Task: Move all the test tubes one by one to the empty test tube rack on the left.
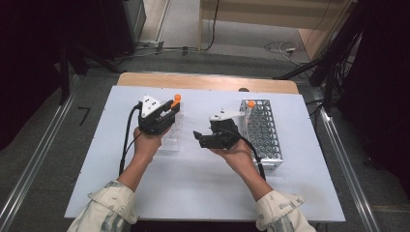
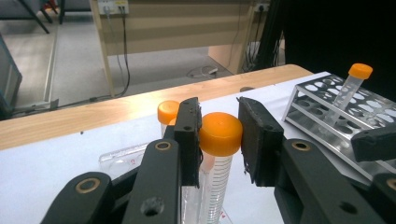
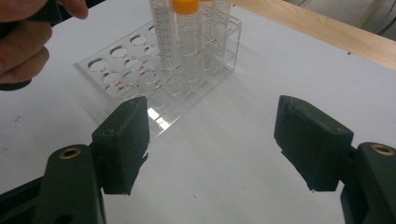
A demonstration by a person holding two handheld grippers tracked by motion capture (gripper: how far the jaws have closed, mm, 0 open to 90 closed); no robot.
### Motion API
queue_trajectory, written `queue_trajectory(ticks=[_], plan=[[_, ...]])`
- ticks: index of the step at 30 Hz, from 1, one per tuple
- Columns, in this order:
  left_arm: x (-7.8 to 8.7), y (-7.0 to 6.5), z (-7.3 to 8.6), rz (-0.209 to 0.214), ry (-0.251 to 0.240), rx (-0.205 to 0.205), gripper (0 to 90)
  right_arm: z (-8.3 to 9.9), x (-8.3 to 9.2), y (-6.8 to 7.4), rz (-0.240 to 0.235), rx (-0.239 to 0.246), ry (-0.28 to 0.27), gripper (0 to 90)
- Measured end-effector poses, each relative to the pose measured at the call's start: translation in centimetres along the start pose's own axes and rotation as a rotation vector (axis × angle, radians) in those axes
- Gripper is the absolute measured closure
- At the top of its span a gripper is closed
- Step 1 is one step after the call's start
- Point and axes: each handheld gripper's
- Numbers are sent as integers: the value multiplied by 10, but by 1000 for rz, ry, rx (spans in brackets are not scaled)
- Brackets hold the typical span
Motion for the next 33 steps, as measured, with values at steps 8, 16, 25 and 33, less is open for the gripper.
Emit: queue_trajectory(ticks=[8, 16, 25, 33], plan=[[-3, -3, 10, -15, 18, -9, 695, 0, 2, -1, -1, -4, -6, 255], [-5, -3, 16, -19, 31, -13, 653, 0, 2, -2, 0, -7, -8, 255], [0, -5, 12, -36, 8, 4, 350, 0, 6, -7, 26, -16, -31, 272], [6, -7, 8, -54, -25, 7, 223, 1, 15, -31, 143, -53, -67, 287]])
Point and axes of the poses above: each handheld gripper's, and its own axes: x roughly backward along the jaws, z roughly out of its underside, y roughly to its left, and after that the axes turned 3 degrees about z, right-handed
